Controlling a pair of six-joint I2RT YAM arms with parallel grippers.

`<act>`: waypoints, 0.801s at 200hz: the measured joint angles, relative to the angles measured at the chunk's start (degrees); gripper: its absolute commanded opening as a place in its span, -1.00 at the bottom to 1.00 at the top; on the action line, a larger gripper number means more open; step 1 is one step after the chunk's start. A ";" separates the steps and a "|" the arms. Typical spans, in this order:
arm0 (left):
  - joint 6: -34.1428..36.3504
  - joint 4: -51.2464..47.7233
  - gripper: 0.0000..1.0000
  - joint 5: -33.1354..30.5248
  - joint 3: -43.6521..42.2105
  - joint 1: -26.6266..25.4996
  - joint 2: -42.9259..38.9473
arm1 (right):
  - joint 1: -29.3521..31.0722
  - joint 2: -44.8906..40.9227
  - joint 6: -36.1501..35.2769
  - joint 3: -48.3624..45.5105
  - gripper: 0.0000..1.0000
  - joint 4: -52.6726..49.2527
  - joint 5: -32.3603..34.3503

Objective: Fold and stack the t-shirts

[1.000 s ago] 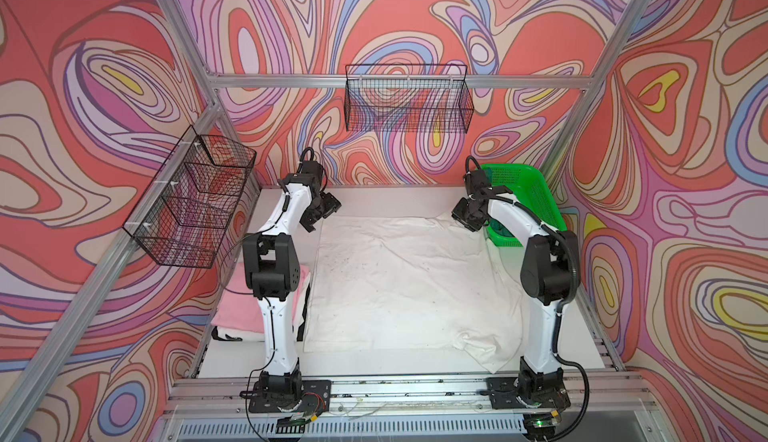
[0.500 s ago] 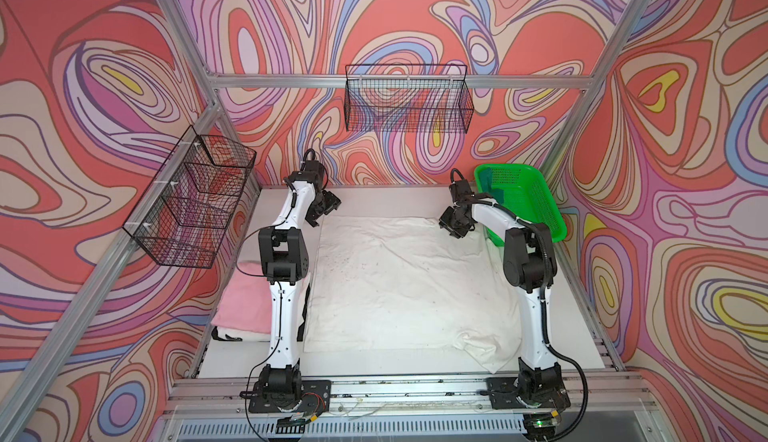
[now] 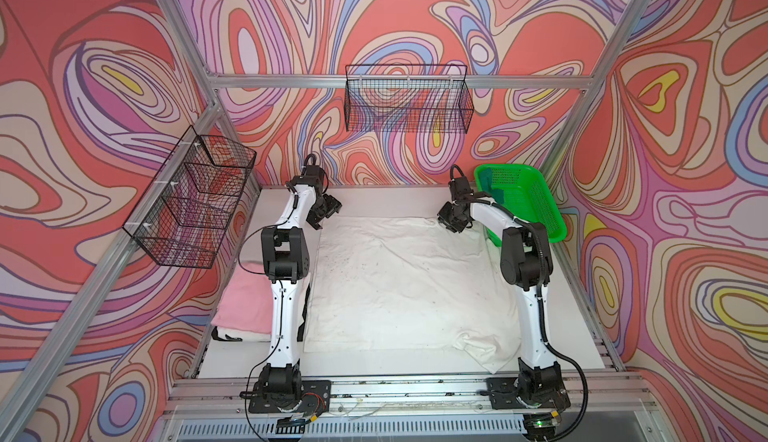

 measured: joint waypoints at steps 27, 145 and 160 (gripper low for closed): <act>0.13 0.07 0.65 0.00 0.00 0.00 0.07 | 0.00 0.02 -0.04 0.37 -0.42 1.01 0.04; 0.22 0.74 0.64 0.00 0.00 1.03 0.33 | 0.00 2.91 -1.75 4.35 -0.15 1.22 0.33; 0.22 0.85 0.63 0.00 0.00 1.20 0.33 | 0.00 3.15 -1.81 4.70 -0.12 1.25 0.44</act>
